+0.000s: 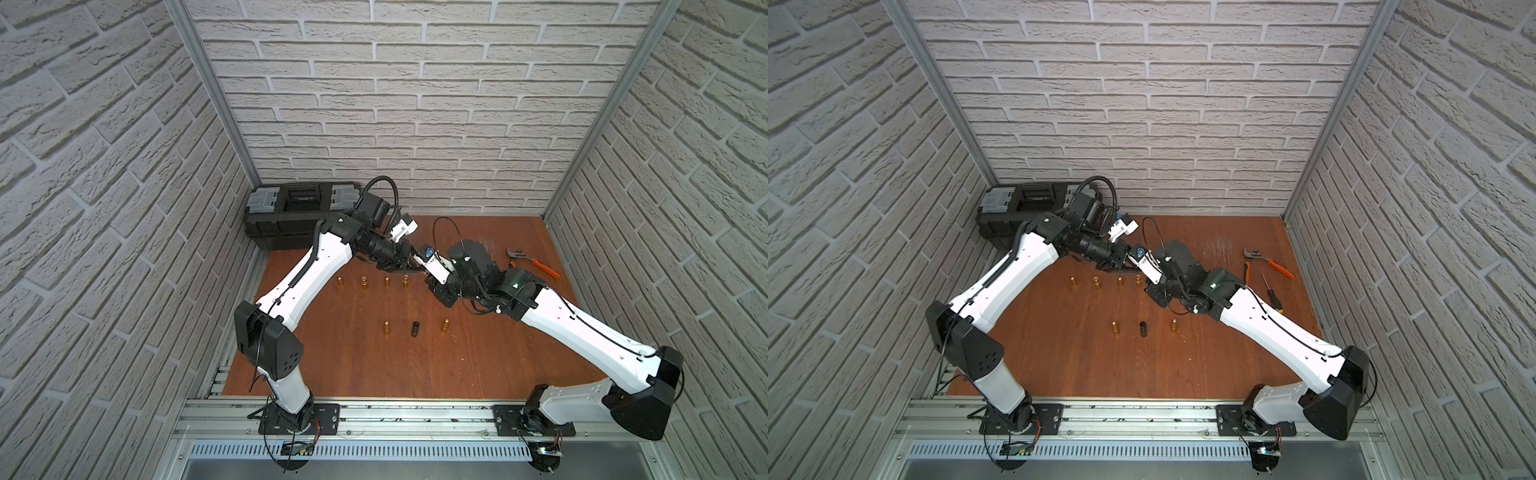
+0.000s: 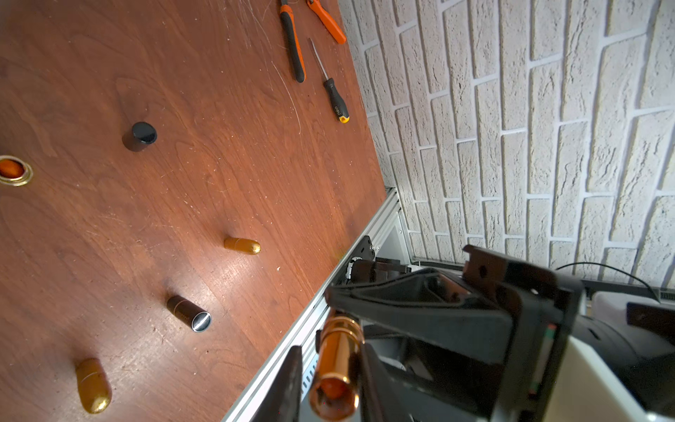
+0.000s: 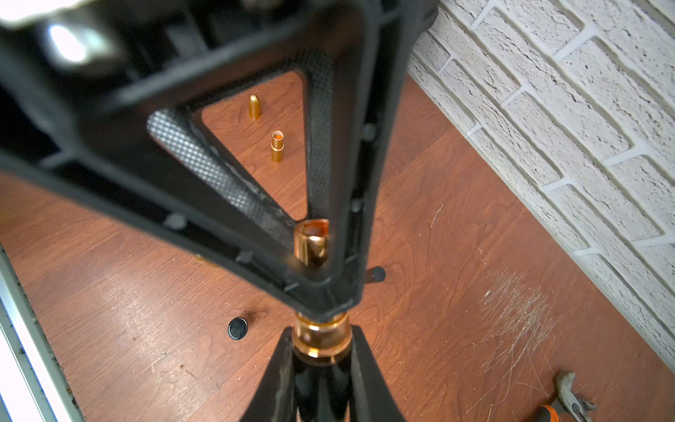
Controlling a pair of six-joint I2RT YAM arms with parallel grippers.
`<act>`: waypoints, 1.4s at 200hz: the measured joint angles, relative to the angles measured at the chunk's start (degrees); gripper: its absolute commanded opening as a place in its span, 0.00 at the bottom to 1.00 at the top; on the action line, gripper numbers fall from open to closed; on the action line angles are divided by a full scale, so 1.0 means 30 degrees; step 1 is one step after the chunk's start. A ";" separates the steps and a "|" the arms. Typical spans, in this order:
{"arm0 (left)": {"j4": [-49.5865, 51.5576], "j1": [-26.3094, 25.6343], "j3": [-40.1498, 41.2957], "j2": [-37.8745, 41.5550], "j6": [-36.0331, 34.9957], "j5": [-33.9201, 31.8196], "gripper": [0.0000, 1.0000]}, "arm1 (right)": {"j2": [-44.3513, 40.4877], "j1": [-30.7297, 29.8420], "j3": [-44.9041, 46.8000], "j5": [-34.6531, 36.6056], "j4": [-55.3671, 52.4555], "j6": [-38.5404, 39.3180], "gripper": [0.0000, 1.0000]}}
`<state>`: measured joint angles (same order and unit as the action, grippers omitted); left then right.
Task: Open the lipstick cap
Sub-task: Place the lipstick at the center of the board.
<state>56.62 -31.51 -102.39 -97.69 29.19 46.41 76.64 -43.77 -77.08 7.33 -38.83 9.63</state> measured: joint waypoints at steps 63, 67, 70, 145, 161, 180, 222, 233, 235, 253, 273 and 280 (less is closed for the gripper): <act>0.0095 -0.0044 -0.0131 -0.0051 -0.0029 0.0007 0.14 | 0.0248 0.0000 0.0000 0.0007 0.0080 0.0000 0.10; 0.0102 -0.0044 -0.0138 -0.0051 -0.0029 0.0000 0.14 | 0.0255 0.0000 0.0000 0.0007 0.0087 0.0000 0.11; 0.0102 -0.0036 -0.0138 -0.0051 -0.0029 0.0000 0.14 | 0.0255 0.0000 0.0000 0.0007 0.0087 0.0000 0.13; 0.0036 0.0801 -0.0131 -0.0051 0.0080 -0.0182 0.13 | -0.0160 0.0000 0.0000 0.0976 0.0153 0.0095 0.38; 0.0066 0.1020 -0.0175 -0.0058 0.0138 -0.0605 0.14 | -0.0634 0.0000 0.0000 0.1348 0.0124 0.0095 0.39; 0.0233 0.1064 -0.1107 -0.0525 0.0117 -0.1690 0.15 | -0.1435 0.0000 0.0000 0.1945 -0.0109 0.0095 0.39; 0.0670 -0.0379 -0.5960 -0.4124 -0.0911 -0.5639 0.16 | -0.3905 0.0000 0.0000 0.3606 -0.0896 0.0168 0.42; 0.0714 -0.1042 -0.7337 -0.5457 -0.1304 -0.6951 0.16 | -0.4597 0.0000 0.0000 0.4095 -0.1246 0.0160 0.42; 0.0743 -0.1188 -0.7570 -0.5712 -0.1399 -0.7206 0.16 | -0.4714 0.0000 0.0000 0.4182 -0.1290 0.0153 0.42; 0.0903 -0.2280 -0.9224 -0.7781 -0.1996 -0.9267 0.16 | -0.5617 0.0000 0.0000 0.4925 -0.1683 0.0146 0.43; 0.0816 -0.3206 -1.0025 -0.9573 -0.2506 -1.1052 0.16 | -0.6564 0.0000 0.0051 0.5668 -0.2025 0.0131 0.45; 0.0772 -0.3497 -1.0040 -1.0025 -0.2630 -1.1511 0.16 | -0.6878 0.0000 0.0131 0.5858 -0.2076 0.0124 0.45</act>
<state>58.94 -42.00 -132.51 -127.76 21.30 11.88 56.01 -43.77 -76.69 24.91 -45.06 10.00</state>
